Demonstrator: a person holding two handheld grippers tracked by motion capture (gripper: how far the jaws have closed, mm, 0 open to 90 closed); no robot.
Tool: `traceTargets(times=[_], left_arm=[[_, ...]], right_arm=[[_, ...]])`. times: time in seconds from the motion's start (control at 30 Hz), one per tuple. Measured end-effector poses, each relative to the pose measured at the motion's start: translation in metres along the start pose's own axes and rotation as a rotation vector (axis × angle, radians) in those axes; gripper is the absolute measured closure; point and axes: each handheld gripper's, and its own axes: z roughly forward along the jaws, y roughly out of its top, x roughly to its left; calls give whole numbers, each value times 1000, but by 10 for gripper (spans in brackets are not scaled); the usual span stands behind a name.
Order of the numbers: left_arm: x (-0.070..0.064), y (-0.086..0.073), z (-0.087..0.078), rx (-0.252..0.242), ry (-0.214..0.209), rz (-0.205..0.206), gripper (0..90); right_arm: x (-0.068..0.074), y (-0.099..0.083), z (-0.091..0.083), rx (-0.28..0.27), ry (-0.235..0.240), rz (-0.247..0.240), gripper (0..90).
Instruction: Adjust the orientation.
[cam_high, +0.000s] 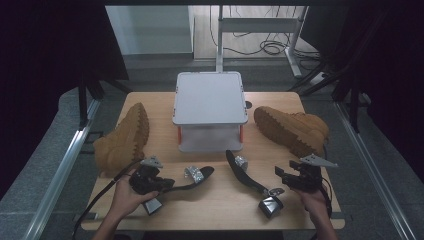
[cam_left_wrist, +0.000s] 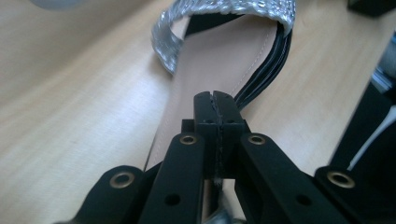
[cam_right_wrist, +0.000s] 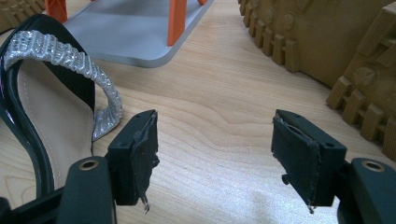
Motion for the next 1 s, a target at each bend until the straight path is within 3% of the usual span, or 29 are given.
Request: traceTargets(times=[0.03, 0.07, 0.1, 0.17, 0.27, 0.33, 0.4, 0.47, 0.57, 0.6, 0.83, 1.0], left_arm=[[-7, -1, 4, 47, 40, 19, 897], [-11, -1, 7, 63, 53, 25, 896], [-11, -1, 7, 63, 53, 25, 894], [-26, -5, 13, 89, 40, 43, 892], [-33, -6, 14, 91, 55, 47, 892], [-34, -6, 14, 91, 45, 44, 893], [-36, -6, 17, 95, 6, 45, 893], [-36, -6, 19, 95, 4, 47, 892], [-34, -4, 18, 82, -1, 48, 879], [-31, -3, 14, 53, -5, 43, 872], [-14, -3, 4, -15, 24, -1, 823], [1, -5, -3, -56, 31, -40, 760]], right_arm=[[0, 0, 0, 0, -1, 1, 319], [0, 0, 0, 1, -2, 1, 319], [-1, 0, 0, 0, -3, 1, 319], [-1, -1, 0, 2, -3, 1, 319], [-1, -1, -1, 2, -3, 2, 319], [0, -1, -1, -1, -3, 2, 319], [0, 0, -2, -2, -2, 1, 319], [0, 0, -2, -3, 0, -1, 320], [0, 1, -4, -4, 1, -4, 324], [0, 1, -5, -6, 3, -8, 337], [5, 5, -9, -6, 39, -48, 364], [5, 11, -10, -2, 74, -68, 458]])
